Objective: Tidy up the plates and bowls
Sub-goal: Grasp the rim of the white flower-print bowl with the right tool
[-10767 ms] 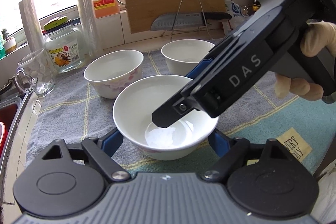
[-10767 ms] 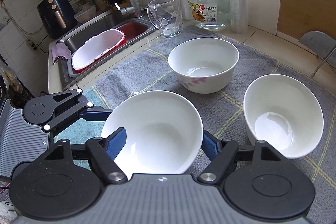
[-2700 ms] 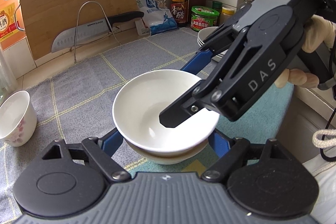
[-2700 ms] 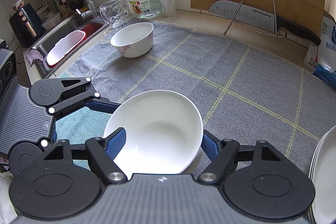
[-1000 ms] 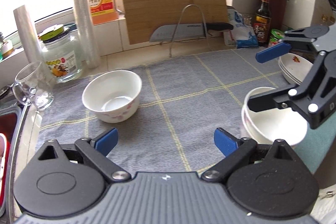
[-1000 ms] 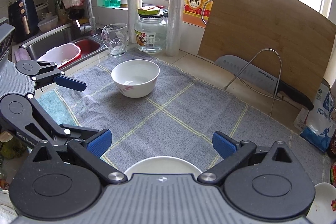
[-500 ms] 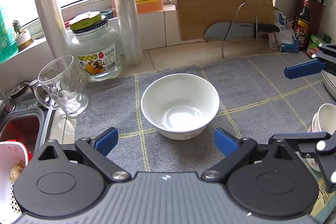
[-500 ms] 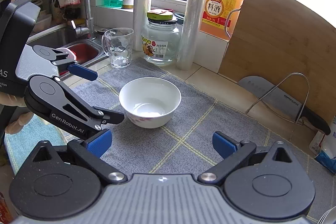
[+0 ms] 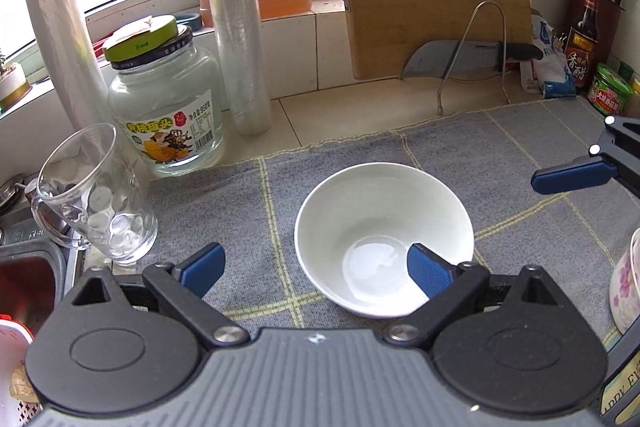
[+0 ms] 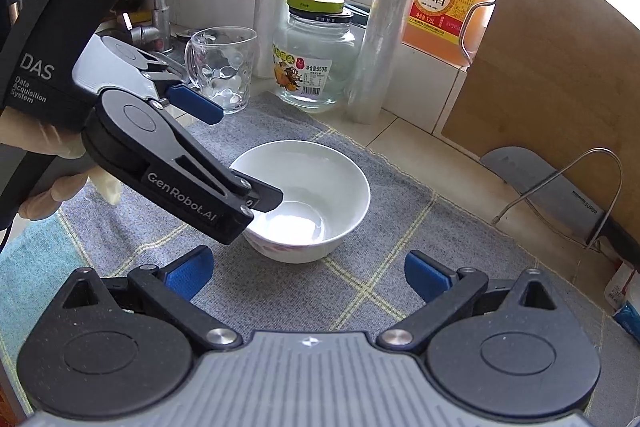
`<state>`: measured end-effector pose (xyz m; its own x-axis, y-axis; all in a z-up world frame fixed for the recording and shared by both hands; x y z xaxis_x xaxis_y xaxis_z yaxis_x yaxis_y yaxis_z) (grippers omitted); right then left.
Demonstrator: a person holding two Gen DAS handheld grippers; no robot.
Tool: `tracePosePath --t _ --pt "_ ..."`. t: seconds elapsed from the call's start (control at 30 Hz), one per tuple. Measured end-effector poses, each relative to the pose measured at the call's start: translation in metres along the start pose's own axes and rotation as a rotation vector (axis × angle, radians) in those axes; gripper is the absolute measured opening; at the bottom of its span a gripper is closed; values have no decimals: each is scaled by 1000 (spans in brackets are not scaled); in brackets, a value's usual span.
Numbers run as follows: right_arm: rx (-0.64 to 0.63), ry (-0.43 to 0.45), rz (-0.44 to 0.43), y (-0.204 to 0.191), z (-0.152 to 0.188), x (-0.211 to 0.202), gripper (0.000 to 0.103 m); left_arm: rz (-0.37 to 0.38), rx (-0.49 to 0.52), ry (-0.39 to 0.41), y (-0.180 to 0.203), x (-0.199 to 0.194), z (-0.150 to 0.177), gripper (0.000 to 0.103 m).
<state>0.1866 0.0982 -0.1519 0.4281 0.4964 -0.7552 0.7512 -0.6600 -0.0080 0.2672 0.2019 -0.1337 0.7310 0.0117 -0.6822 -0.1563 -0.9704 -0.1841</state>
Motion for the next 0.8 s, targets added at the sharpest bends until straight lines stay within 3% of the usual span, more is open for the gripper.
tracePosePath --t 0.4,0.8 --pt "1 -48 -6 6 -6 32 103 87 11 -25 7 27 -8 93" --pt "-48 -79 -21 5 -6 44 88 176 10 -33 15 31 -10 69"
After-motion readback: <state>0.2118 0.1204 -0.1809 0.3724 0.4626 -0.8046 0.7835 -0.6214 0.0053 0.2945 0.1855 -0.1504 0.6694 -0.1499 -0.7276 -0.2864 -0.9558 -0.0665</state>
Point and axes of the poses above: each gripper's, at about its wrist camera, not at the fingertips, and x roughly the way its jaws point, y to its right, z to its underside, the point moved 9 cm from there along x, roughly the way its jaws point, and after that the axes turned 14 degrees about -z, right-handed, at the moved point
